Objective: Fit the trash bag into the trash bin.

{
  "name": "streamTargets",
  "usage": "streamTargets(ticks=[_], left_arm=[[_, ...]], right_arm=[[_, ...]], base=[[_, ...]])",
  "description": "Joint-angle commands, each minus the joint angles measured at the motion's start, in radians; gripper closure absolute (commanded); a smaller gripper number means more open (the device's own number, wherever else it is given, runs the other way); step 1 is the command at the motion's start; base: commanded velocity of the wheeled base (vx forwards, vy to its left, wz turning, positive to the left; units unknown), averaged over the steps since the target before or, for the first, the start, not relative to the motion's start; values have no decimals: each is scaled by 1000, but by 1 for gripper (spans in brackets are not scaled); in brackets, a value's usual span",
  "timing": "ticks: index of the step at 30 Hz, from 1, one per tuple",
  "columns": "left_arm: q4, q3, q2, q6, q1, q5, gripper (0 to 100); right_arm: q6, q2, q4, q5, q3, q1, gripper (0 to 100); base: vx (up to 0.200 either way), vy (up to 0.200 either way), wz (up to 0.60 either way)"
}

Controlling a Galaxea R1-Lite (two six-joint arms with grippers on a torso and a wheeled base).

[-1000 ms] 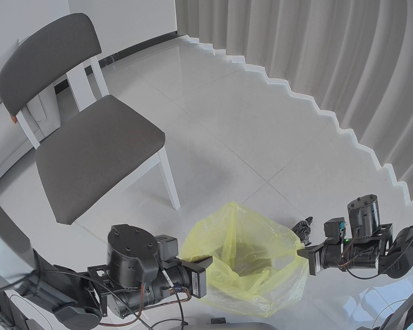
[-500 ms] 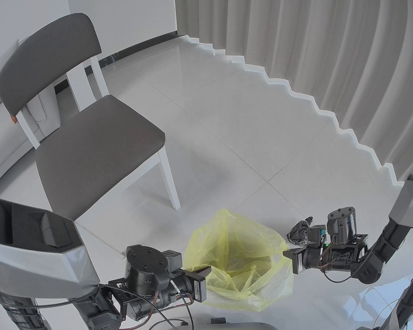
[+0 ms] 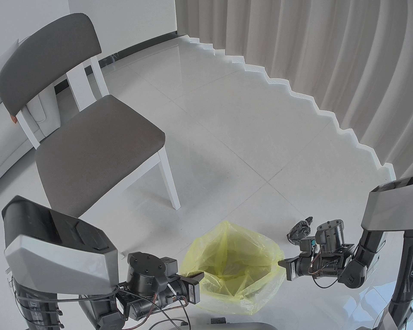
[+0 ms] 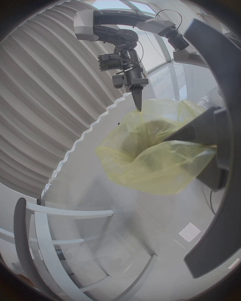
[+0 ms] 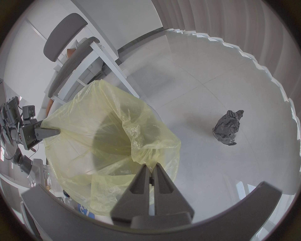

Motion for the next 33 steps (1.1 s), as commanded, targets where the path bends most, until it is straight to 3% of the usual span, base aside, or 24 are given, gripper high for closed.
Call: streamTargets(ticks=[1,10,11,21,33], left_arm=[[-54,-2,72,1,3,0,100],[-108,2,103,1,27,-17,100],[-111,3,103,1,24,-18,100],[-157,28,92,1,12,-17,100],[-157,31,75,-2,-2,-17,100]], right_arm=[[0,59,-42,17,0,-11,100],[-22,88,-120,46,5,-25,100],[-22,86,-120,46,7,-25,0],[-71,-81,-134,46,73,-27,0],[-117,-75,-45,46,-121,50,0]], base=[[0,0,0],[0,0,0],[0,0,0],[0,0,0],[0,0,0]])
